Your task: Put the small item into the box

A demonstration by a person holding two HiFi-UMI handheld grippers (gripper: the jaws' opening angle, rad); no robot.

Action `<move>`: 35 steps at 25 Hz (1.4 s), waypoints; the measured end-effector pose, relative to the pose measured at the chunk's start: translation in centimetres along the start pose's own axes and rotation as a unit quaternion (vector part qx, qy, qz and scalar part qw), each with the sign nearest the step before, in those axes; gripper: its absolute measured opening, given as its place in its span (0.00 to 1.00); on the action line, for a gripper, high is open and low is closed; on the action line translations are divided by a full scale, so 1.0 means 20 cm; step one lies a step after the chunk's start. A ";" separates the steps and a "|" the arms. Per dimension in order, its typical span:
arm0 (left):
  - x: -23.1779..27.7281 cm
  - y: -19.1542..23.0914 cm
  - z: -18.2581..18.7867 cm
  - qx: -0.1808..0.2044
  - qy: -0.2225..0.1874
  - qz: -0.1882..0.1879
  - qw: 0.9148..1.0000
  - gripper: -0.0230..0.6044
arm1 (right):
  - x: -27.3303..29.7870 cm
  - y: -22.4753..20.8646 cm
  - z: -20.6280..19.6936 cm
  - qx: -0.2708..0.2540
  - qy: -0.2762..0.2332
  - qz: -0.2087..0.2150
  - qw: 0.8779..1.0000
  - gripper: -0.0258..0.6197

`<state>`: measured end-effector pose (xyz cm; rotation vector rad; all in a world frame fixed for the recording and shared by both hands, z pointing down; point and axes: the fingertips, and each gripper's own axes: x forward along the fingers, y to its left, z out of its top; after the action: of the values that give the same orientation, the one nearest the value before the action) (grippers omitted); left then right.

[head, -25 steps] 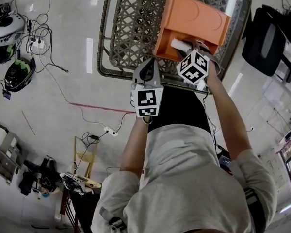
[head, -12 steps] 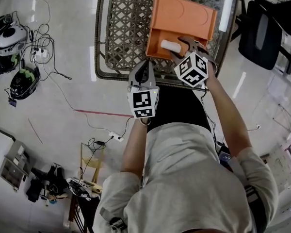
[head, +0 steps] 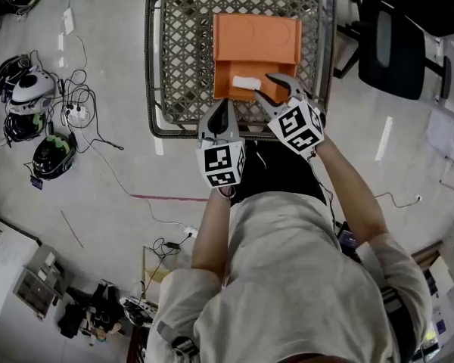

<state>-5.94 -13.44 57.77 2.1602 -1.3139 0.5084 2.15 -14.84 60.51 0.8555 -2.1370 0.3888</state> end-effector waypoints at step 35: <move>-0.91 -0.74 0.60 0.113 -0.225 0.035 0.967 0.05 | -1.67 0.01 0.28 0.094 -0.384 -0.190 0.899 0.04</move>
<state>-0.44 -3.16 33.98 2.5266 -1.6409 0.2037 14.35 -2.69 31.35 1.7243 -2.5611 0.0404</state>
